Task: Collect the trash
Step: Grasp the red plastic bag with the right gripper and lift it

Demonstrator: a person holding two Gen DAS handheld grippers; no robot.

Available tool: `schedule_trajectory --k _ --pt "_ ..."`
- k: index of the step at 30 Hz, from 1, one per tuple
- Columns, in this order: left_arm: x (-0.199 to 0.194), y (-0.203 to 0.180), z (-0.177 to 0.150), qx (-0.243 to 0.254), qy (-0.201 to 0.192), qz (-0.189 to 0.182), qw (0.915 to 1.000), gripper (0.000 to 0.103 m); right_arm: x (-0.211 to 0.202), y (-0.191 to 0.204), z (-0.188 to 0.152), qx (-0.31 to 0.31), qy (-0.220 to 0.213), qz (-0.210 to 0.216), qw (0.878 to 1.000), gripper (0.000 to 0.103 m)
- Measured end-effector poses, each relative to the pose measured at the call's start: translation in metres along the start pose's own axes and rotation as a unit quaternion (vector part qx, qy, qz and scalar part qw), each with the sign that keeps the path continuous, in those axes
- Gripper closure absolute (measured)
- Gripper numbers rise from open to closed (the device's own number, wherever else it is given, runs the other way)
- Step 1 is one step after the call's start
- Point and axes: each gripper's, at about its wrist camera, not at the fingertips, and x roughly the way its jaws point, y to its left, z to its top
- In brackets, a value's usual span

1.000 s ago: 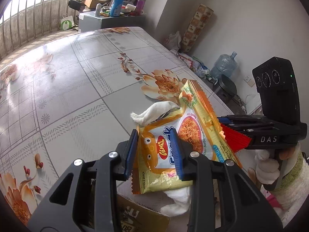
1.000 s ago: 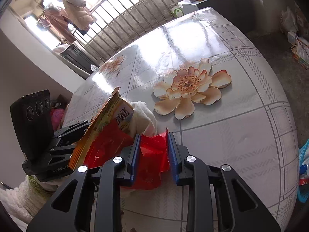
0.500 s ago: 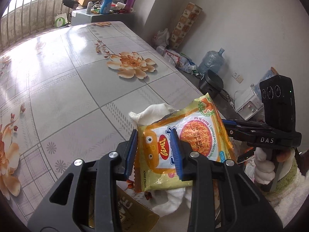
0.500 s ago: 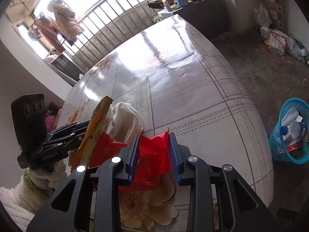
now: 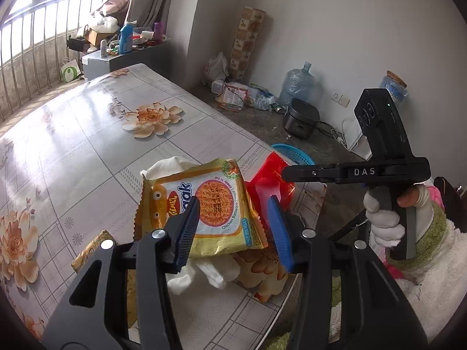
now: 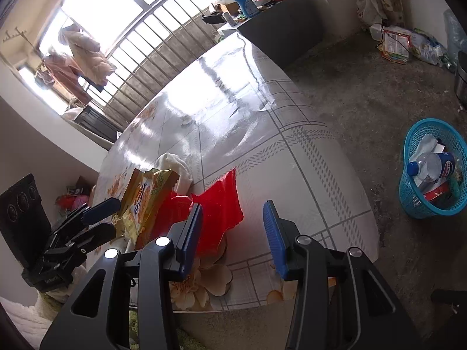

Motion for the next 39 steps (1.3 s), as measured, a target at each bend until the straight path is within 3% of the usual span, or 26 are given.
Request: schedule_trajectory --k 2,5,6,16,26,28,39 --pt "0.003 -0.004 -0.002 0.003 0.005 -0.002 1.0000 0.057 0.007 0.003 -0.001 -0.009 0.009 -0.012 1.000 0.063" --pt "0.007 -0.010 -0.003 0.011 0.009 0.004 0.9999 0.057 0.009 0.004 -0.002 -0.014 0.012 -0.019 1.000 0.091" --pt "0.008 -0.012 -0.004 0.016 0.010 0.008 0.9998 0.057 0.009 0.003 -0.002 -0.012 0.011 -0.020 1.000 0.093" --pt "0.022 -0.027 -0.008 0.057 0.030 0.080 0.9947 0.057 -0.018 -0.020 -0.001 -0.004 -0.029 -0.073 0.997 0.095" --pt "0.047 -0.059 -0.018 0.150 0.052 0.174 0.9720 0.049 -0.018 -0.026 -0.002 0.013 -0.029 -0.075 0.997 0.095" --pt "0.049 -0.059 -0.017 0.144 0.054 0.176 0.9723 0.050 -0.017 -0.025 -0.002 0.012 -0.028 -0.074 0.997 0.095" --pt "0.038 -0.031 0.000 0.056 0.052 0.142 0.9869 0.090 -0.017 -0.022 0.000 0.014 -0.031 -0.072 0.997 0.095"
